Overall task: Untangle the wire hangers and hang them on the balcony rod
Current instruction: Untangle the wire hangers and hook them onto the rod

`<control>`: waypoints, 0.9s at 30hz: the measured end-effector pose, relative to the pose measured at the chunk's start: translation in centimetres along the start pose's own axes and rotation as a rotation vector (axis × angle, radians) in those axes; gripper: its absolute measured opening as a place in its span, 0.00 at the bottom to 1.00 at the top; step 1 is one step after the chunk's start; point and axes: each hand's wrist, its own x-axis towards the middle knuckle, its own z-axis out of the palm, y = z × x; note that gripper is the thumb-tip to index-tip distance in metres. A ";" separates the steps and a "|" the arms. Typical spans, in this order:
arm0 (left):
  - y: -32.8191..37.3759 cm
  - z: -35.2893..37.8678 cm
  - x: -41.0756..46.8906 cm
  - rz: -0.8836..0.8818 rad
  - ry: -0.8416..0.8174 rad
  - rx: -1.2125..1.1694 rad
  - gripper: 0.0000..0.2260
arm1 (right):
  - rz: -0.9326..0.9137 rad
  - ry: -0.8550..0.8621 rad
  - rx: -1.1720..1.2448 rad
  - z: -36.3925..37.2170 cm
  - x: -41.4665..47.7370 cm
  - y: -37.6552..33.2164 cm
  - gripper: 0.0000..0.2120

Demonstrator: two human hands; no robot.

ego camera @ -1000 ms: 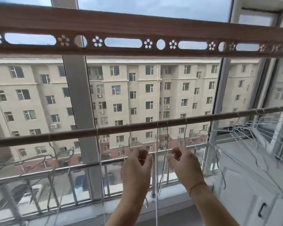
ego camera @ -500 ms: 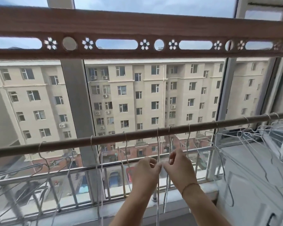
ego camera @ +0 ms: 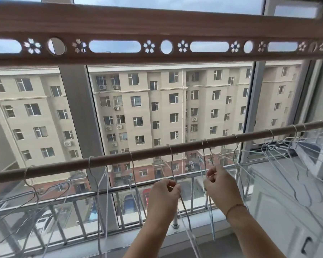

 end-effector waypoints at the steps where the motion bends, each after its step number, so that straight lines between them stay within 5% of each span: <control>1: 0.0 0.0 0.1 0.008 0.018 0.008 0.06 | 0.001 -0.008 0.009 -0.1 0.0 -0.1 0.04; 10: 2.1 -1.2 -1.2 0.268 0.305 0.094 0.08 | -0.089 0.085 0.023 -1.4 -0.4 -0.7 0.01; 14: 4.5 0.3 -2.0 0.408 0.251 0.052 0.04 | -0.126 0.217 -0.017 -2.6 -0.2 0.1 0.03; 21: 6.9 5.4 -2.1 0.380 0.150 0.019 0.16 | -0.065 0.248 -0.071 -4.6 1.8 3.5 0.08; 27: 7.2 8.8 -1.4 0.282 0.296 0.069 0.11 | -0.120 0.110 -0.023 -6.5 4.1 5.4 0.07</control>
